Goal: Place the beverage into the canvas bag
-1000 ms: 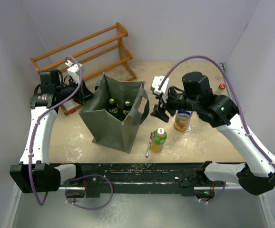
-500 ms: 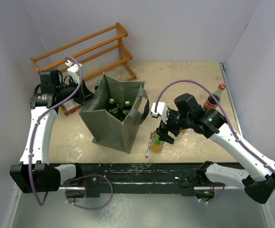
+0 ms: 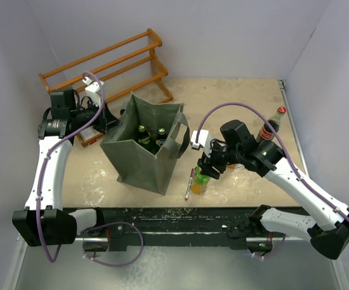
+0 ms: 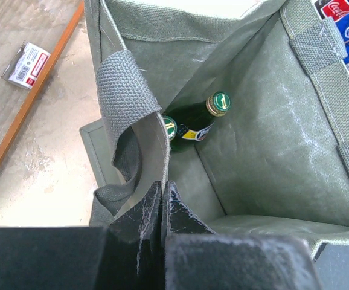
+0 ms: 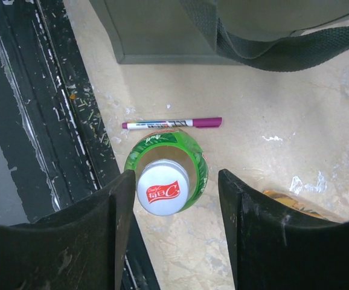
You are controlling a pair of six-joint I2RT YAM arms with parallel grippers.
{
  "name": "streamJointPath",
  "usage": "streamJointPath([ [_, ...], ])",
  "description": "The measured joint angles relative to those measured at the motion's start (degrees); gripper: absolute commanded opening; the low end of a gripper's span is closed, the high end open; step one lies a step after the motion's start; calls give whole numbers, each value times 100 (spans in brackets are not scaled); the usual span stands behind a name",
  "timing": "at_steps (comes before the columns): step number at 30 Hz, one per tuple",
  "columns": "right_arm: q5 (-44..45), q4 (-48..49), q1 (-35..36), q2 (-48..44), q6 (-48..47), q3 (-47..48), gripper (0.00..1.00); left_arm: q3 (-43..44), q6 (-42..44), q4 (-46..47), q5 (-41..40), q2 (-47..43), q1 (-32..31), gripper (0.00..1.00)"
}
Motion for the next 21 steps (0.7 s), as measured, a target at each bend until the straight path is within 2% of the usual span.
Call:
streamJointPath([
  [13, -2, 83, 0, 74, 24, -87, 54, -13, 2, -2, 0, -17, 0, 0],
  [17, -22, 107, 0, 85, 28, -94, 44, -17, 4, -2, 0, -20, 0, 0],
  [19, -44, 118, 0, 85, 28, -94, 34, -26, 4, -2, 0, -28, 0, 0],
  [21, -61, 120, 0, 85, 31, -94, 20, -33, 4, -2, 0, -46, 0, 0],
])
